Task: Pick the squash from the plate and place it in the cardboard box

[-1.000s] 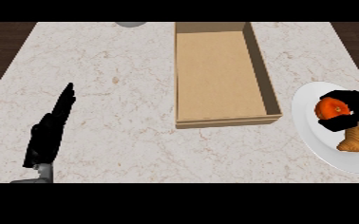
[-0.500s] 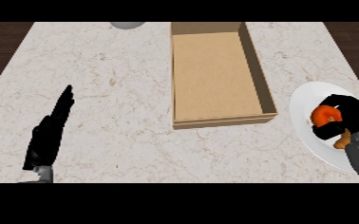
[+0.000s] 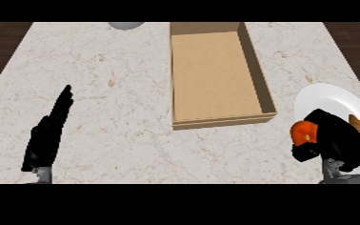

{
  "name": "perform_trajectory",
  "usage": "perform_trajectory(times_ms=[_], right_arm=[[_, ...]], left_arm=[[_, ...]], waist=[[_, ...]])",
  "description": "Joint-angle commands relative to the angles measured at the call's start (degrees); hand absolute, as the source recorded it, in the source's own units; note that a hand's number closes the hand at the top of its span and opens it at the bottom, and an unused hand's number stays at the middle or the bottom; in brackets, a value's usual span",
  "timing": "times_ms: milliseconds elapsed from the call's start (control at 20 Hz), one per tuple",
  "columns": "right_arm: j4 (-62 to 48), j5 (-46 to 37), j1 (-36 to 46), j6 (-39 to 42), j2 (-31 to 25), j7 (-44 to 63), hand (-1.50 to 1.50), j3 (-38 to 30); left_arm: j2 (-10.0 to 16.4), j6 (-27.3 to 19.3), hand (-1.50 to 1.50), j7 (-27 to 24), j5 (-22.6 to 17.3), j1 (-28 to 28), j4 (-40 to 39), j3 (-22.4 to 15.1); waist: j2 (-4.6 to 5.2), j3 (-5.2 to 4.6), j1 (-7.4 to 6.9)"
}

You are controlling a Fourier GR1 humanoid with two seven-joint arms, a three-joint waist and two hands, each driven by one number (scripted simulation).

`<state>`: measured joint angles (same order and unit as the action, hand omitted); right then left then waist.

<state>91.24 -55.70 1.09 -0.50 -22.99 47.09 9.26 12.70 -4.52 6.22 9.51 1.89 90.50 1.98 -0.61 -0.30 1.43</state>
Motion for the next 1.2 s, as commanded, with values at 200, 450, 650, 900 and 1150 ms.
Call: perform_trajectory(times_ms=[200,450,650,900,1150], right_arm=[[28.7,-5.5,-9.8,6.6,0.5,10.3,1.50,3.8],[35.3,-2.9,0.3,0.9,4.7,6.6,1.50,3.7],[31.9,-4.7,7.1,-0.7,8.2,4.6,1.50,7.0],[30.7,0.5,21.8,7.7,9.3,7.8,1.50,1.9],[18.2,1.1,33.8,9.1,12.1,7.8,1.50,-1.6]], left_arm=[[0.1,1.3,0.00,-1.4,-0.5,-0.6,-1.4,1.0],[-2.5,-1.0,0.00,-1.8,1.9,1.0,-1.3,-1.7],[-0.8,1.8,0.00,-1.3,0.0,0.0,-0.2,-0.6],[-2.6,-0.3,0.00,0.5,2.2,-2.3,-0.9,-1.3],[-1.7,1.5,0.00,-3.1,1.4,-1.8,-3.9,0.2]], waist=[[0.40,0.25,-0.71],[0.34,0.26,-1.35],[0.60,0.29,-1.98],[0.64,0.26,-1.99],[0.69,0.25,-2.01]])
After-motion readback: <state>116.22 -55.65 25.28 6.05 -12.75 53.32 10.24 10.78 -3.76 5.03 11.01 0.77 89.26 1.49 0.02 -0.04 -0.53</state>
